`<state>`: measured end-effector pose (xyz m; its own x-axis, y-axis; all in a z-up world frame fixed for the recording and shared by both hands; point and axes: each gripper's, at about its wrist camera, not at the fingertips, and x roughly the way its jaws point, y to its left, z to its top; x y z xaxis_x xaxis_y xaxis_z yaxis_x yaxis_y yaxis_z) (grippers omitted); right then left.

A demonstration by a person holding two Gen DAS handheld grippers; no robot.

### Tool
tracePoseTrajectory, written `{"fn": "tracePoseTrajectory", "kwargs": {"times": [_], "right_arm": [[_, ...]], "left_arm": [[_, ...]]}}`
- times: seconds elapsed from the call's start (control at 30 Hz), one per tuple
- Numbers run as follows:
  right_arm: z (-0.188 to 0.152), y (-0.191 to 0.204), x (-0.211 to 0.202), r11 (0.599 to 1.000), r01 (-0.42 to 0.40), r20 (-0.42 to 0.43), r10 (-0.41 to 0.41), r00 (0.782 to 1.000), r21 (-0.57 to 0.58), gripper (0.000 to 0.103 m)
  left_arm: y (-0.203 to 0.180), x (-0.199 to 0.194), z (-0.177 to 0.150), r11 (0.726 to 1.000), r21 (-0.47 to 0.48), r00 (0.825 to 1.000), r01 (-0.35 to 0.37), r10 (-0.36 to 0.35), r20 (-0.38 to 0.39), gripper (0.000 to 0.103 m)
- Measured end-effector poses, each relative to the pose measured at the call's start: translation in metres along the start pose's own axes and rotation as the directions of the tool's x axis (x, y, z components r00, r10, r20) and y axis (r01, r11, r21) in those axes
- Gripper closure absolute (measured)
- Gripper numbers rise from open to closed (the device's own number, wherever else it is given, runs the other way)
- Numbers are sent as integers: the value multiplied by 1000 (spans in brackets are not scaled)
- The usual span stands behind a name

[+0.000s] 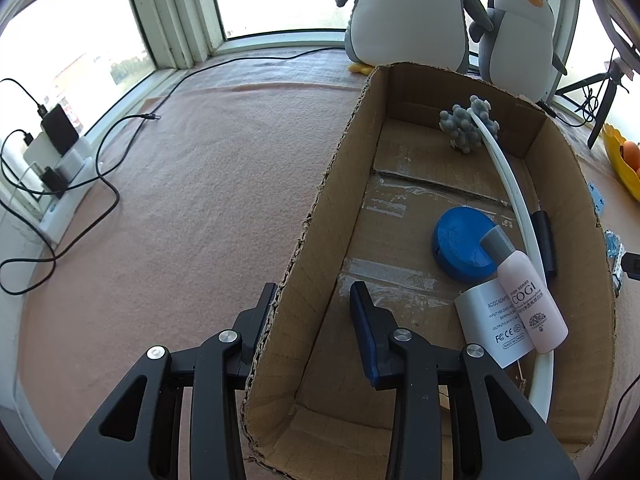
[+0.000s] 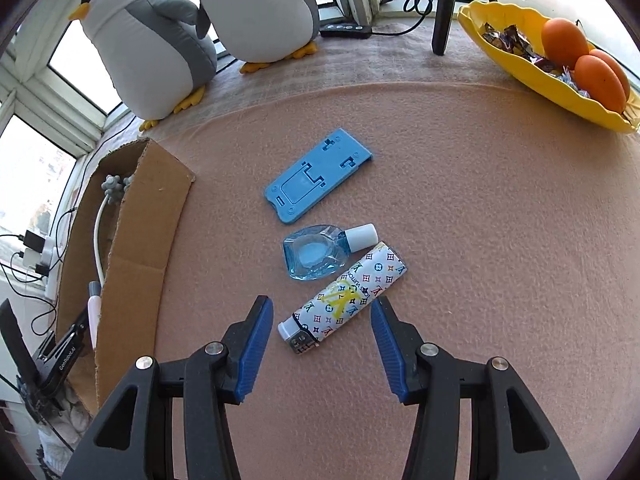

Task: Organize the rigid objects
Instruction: 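Move the open right gripper to the patterned lighter, then close the right gripper on the lighter and lift it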

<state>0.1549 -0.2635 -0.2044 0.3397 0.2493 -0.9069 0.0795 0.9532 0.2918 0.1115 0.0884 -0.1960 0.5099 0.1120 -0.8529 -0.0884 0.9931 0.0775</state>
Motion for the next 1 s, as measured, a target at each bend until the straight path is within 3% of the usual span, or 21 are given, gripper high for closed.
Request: {"fn": "tracePoseTrajectory", "kwargs": {"times": [0.37,0.57,1.0], "right_arm": [[8,5,14,997,77,-36,-77,996,-27,56],[7,14,19,982,138,-38,-144,989,-132,56],[8,-26,11,964,188,-39,-199,979,-190,60]], "left_arm": [[2,0,-1,1000,-7,1000,8,-8,1,68],[2,0,-2,1000,-9,1000,14,-14,0,68],[2,-1,-3,1000,-12,1000,17,-17,2,68]]}}
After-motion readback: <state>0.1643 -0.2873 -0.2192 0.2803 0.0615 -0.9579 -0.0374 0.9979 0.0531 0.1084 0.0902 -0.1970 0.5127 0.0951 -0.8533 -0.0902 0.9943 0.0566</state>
